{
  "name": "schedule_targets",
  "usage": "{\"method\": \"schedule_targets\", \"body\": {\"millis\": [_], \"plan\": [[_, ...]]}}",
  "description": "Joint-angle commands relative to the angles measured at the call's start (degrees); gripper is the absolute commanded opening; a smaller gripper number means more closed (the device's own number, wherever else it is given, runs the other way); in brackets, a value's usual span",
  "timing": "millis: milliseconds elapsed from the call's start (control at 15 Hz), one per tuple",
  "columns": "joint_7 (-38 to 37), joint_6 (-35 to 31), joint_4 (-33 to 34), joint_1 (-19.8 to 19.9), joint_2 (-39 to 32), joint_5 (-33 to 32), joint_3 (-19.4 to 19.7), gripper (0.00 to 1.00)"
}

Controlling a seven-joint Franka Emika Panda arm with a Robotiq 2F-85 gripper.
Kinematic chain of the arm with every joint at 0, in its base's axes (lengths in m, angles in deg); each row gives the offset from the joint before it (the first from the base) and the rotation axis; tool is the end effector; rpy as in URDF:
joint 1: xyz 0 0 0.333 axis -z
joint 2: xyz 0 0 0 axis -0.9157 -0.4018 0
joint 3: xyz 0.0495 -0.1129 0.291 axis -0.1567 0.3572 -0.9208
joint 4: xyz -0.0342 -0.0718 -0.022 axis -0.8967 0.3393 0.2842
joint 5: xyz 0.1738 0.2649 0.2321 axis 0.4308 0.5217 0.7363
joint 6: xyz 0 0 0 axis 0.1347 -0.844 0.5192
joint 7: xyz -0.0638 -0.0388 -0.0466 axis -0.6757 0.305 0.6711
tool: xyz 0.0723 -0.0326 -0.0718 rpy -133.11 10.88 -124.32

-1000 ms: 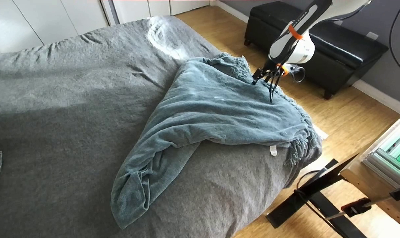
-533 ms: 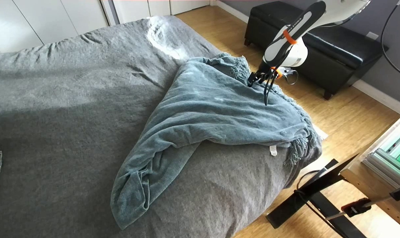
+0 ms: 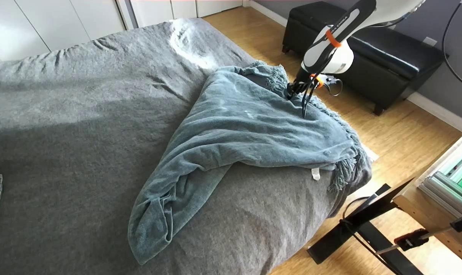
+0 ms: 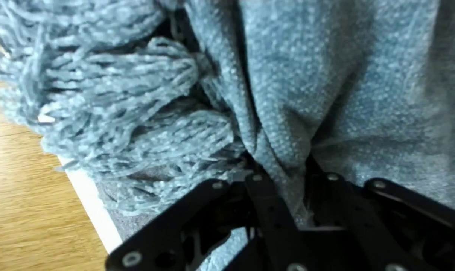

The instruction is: Pull the blue blanket to the right and fold it in half towards the left

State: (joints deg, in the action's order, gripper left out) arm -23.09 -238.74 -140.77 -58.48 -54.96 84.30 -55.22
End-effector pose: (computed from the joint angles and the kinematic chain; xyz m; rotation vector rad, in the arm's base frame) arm 0.6225 -0.0121 -0.1143 -2.9606 0.2069 -0.2063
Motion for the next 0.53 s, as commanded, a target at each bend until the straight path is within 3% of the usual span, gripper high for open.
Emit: {"method": "schedule_targets", "body": {"millis": [0, 467], "plan": [[-4.0, -0.9, -5.4, -0.8, 4.9, -0.6, 1.9, 0.00], [-3.8, -3.8, -21.5, 2.6, 20.3, -0.9, 2.4, 0.03]]}}
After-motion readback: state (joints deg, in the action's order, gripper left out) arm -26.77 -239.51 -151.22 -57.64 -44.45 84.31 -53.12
